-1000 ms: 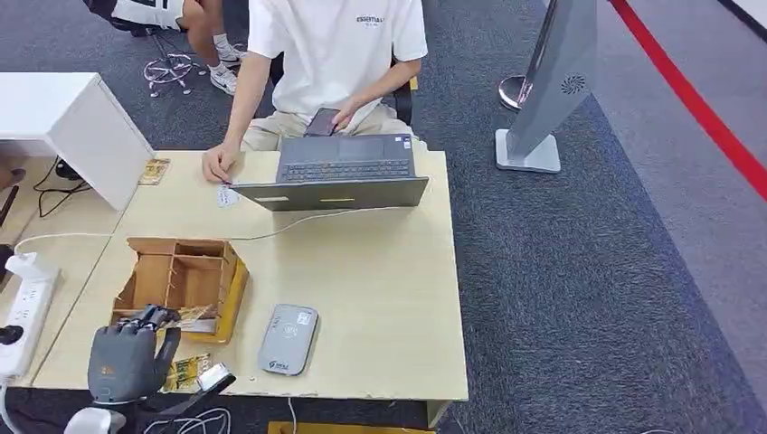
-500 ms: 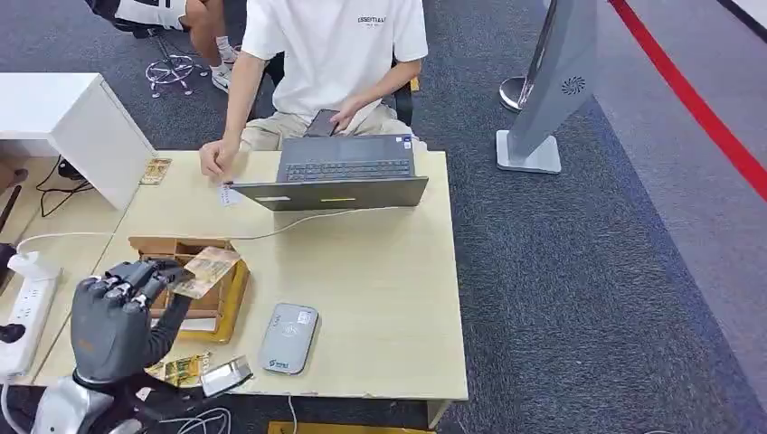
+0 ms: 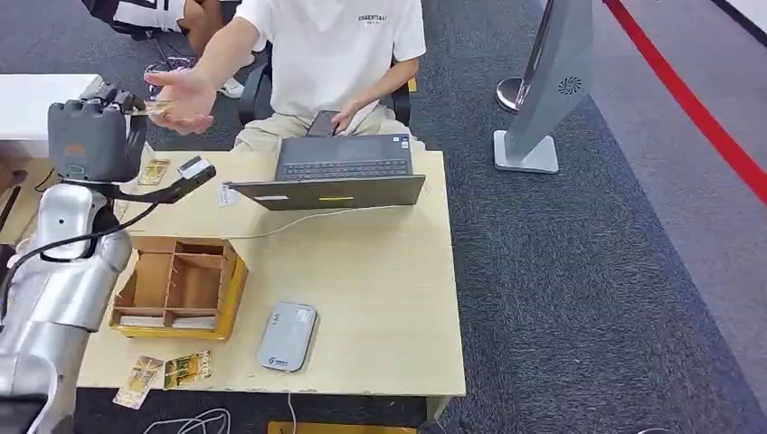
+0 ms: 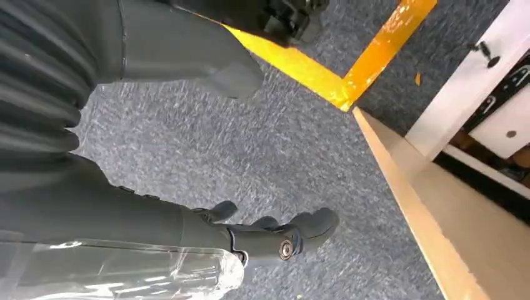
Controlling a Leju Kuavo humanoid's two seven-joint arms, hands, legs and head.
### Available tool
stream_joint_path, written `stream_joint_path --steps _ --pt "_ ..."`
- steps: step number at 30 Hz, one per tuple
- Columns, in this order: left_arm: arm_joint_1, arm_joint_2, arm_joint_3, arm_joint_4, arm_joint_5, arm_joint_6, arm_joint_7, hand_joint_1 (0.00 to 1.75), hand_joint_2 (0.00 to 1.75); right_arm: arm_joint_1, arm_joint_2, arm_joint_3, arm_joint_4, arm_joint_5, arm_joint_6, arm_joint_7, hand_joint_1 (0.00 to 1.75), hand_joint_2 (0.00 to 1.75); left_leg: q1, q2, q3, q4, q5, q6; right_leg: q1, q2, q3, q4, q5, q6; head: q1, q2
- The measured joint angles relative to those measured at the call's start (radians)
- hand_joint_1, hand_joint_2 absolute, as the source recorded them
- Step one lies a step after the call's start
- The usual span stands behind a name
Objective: Pass the card to the sensor for recognition and then transmit it.
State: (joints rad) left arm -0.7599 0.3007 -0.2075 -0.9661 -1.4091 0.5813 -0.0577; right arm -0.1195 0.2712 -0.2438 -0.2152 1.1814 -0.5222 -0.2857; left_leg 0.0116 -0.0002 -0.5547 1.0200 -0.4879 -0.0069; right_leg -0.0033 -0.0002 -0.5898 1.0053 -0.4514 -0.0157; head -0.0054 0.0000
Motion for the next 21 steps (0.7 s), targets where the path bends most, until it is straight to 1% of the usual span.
stream_joint_path --steps 2,3,7,11,14,17,19,21 --pt "-0.037 -0.016 0.0 0.072 -0.009 0.002 0.02 1.75 1.75 0.0 0.0 0.002 0.0 -0.008 0.002 0.002 0.0 1.75 0.0 0.0 -0.001 0.0 0.0 0.0 0.0 0.0 0.0 0.0 0.0 0.0 0.0 0.0" --pt "-0.05 -0.023 0.0 0.096 -0.009 0.005 0.023 0.0 1.75 0.0 0.0 0.002 0.0 -0.008 0.003 0.003 0.0 1.75 0.0 0.0 -0.001 0.0 0.0 0.0 0.0 0.0 0.0 0.0 0.0 0.0 0.001 0.0" --pt "-0.063 -0.039 0.0 0.169 0.002 0.002 0.023 0.0 1.75 0.0 0.0 0.002 0.0 -0.018 0.01 0.009 0.0 1.75 0.0 0.001 -0.002 0.0 0.0 0.0 0.0 0.002 -0.002 0.0 0.0 0.0 0.002 0.0" --pt "-0.062 -0.042 0.0 0.2 0.017 0.013 0.022 0.0 1.75 0.001 0.0 0.002 0.0 -0.021 0.012 0.017 0.0 1.75 0.0 0.001 -0.003 0.0 0.0 0.0 0.0 0.002 -0.003 0.0 0.0 0.0 0.001 0.0" --pt "-0.048 -0.033 0.001 0.203 0.037 0.026 0.015 0.0 1.75 0.001 0.0 0.002 0.0 -0.029 0.011 0.017 0.0 1.75 0.0 0.002 -0.003 0.0 0.0 0.0 0.0 0.002 -0.003 0.0 0.0 0.0 0.001 0.0" --pt "-0.004 -0.013 0.009 0.171 0.068 0.017 -0.001 0.0 1.75 0.003 0.0 0.002 0.0 -0.029 0.005 0.029 0.0 1.75 0.0 0.002 -0.003 0.0 0.0 0.0 0.0 0.003 -0.004 0.0 0.0 0.0 0.001 0.0" --pt "0.037 0.008 0.018 0.118 0.093 -0.003 -0.014 0.0 1.75 0.005 0.0 0.003 0.0 -0.029 -0.002 0.035 0.0 1.75 0.0 0.002 -0.004 -0.001 0.0 0.0 0.0 0.003 -0.004 0.001 0.0 0.0 0.001 0.0" --pt "0.099 0.037 0.034 0.036 0.135 -0.023 -0.033 0.0 1.75 0.006 -0.001 0.003 0.0 -0.041 -0.006 0.035 0.0 1.75 0.0 0.004 -0.004 -0.001 0.0 0.0 0.0 0.005 -0.005 0.001 0.0 0.0 0.001 0.0"
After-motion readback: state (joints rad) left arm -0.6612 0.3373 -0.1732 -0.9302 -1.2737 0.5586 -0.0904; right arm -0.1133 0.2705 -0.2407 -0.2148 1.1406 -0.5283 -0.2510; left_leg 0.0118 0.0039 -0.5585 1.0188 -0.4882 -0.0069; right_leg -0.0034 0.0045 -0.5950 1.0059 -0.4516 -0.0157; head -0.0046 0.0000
